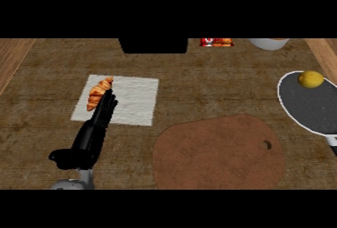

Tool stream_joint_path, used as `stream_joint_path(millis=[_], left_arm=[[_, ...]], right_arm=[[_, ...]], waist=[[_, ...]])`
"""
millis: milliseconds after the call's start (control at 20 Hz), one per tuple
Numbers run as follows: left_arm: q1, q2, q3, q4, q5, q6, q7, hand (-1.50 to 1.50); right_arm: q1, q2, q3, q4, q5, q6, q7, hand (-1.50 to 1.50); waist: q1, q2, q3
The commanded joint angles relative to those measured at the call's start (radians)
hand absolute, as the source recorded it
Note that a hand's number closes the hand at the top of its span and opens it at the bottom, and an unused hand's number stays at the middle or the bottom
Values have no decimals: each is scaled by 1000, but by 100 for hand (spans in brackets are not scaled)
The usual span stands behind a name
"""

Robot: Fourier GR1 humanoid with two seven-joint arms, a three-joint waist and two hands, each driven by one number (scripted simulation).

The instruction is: Pick the lemon from the cutting board and place it in the pan

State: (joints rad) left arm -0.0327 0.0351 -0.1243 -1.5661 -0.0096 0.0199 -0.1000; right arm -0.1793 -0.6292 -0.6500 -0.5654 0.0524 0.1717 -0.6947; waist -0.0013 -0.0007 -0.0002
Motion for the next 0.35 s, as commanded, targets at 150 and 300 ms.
stream_joint_path(millis=[150,300], left_arm=[[2,-20,-4,-8,-30,20,-6,0],[4,27,48,10,27,-48,-10,0]], right_arm=[[30,-9,37,-65,-9,-75,12,-150],[46,-43,35,-125,-17,-83,50,-150]], waist=[[1,1,0],[-2,0,0]])
